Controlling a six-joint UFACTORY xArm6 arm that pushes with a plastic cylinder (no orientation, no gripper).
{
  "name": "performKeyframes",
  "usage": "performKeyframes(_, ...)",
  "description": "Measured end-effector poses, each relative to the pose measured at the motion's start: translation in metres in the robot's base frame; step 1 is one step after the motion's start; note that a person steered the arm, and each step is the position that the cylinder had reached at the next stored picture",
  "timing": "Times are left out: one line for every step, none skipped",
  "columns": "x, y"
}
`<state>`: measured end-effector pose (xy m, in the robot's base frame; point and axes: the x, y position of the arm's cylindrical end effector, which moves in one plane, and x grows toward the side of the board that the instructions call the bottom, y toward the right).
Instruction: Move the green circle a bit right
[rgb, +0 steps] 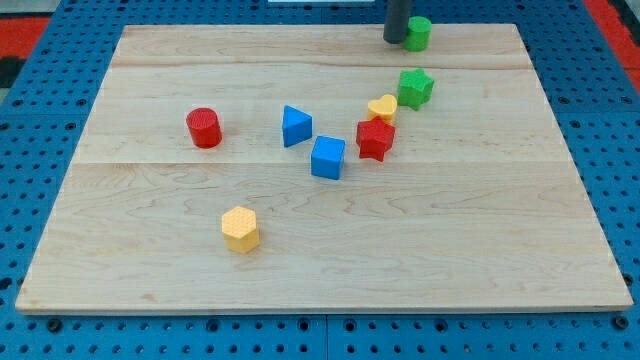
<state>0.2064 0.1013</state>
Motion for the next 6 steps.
performKeyframes(-0.01,0.009)
performKeyframes(-0.01,0.031)
performKeyframes(-0.01,0.029)
performKeyframes(-0.006,0.001)
performKeyframes(0.0,0.018)
performKeyframes(0.006,0.056)
